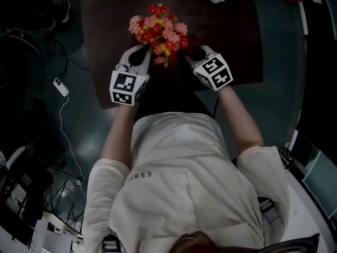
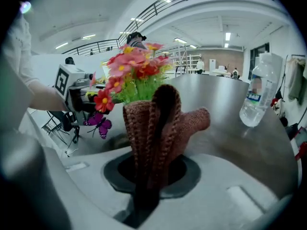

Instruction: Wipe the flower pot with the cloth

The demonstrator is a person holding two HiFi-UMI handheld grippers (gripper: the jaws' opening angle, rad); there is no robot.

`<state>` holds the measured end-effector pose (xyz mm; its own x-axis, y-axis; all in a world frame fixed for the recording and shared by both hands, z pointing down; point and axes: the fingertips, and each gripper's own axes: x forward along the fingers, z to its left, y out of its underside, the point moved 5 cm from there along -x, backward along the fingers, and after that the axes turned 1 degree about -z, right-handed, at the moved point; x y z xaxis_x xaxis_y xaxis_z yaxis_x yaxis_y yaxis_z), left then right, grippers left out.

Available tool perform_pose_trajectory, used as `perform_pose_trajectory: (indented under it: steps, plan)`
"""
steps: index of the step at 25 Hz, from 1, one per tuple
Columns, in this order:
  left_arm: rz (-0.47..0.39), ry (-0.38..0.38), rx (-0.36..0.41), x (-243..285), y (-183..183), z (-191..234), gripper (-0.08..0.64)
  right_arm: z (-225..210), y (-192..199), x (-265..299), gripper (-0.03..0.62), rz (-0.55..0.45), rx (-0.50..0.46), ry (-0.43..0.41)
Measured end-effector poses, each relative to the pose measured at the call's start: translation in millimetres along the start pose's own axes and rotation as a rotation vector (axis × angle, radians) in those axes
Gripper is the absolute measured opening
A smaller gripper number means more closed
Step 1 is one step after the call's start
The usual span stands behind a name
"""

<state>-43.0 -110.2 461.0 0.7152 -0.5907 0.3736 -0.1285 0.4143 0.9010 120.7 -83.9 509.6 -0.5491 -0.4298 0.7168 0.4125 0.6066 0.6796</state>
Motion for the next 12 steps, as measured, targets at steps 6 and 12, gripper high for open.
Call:
perform_pose_trajectory:
  steps: [6, 12]
  plan:
    - [-0.026, -0.078, -0.087, 4.7, 4.3, 3.5, 0.014, -60.9, -39.0, 13.9, 0.048, -0.028, -0.102, -0.079]
    - [-0.050, -0.145, -0.146, 6.3, 5.0, 0.5, 0.014, -89.5, -92.2, 53.5, 0.048, -0.041, -0.186, -0.365]
